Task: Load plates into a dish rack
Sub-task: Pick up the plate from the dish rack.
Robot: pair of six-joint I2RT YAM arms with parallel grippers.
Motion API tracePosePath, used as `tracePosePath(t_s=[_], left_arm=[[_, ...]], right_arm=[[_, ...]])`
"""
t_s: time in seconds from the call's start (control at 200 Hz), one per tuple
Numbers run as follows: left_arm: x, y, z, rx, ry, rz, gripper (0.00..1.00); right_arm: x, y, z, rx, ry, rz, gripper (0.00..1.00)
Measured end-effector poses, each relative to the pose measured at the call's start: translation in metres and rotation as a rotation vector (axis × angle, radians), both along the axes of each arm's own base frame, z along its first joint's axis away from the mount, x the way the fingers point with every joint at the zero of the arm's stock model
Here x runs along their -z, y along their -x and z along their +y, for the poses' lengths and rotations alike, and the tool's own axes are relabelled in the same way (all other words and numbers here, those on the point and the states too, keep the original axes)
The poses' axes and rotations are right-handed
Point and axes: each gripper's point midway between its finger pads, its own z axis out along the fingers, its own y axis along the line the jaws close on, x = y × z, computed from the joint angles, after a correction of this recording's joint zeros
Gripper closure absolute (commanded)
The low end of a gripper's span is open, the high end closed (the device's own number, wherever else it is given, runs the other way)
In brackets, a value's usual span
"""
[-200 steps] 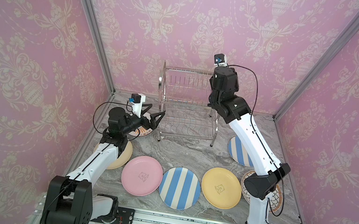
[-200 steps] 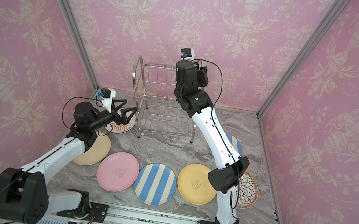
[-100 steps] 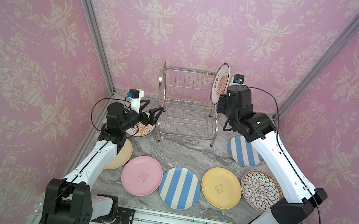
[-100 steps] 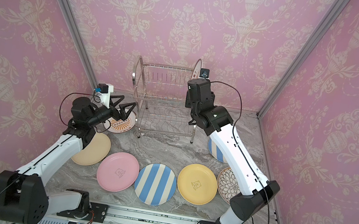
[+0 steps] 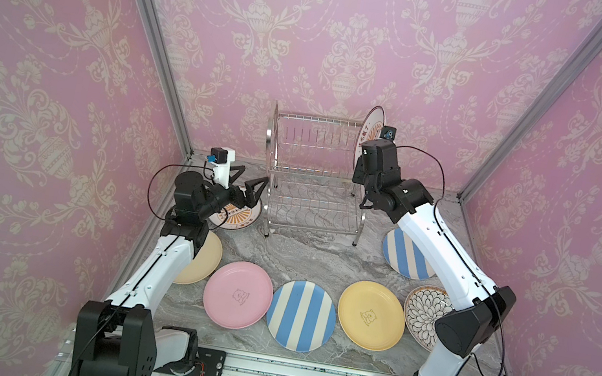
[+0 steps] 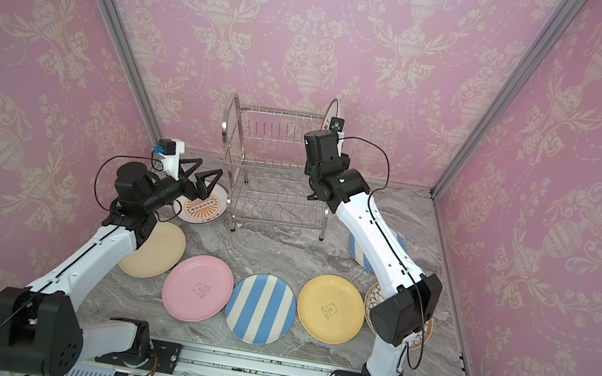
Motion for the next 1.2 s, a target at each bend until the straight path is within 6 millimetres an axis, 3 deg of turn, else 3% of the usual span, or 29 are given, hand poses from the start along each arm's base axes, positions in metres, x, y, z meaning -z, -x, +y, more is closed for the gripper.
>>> tracePosePath(t_s=[0.29,0.911,1.196], left_arm=[[0.008,-0.011,0.011,-0.024,0.011,0.009,0.01],[-0.006,-0.005,0.001,0.051,0.039,-0.037,0.01],[-0.010,-0.004,0.000,0.061,0.049,-0.050,0.01]], right_arm=[[-0.014,-0.009,-0.003,0.039,0.032,-0.038,0.74],[-0.026,-0.012,-0.013,0.113,0.089,-0.061,1.00],[-0.034,-0.013,-0.006,0.117,0.194,-0.071,1.00]])
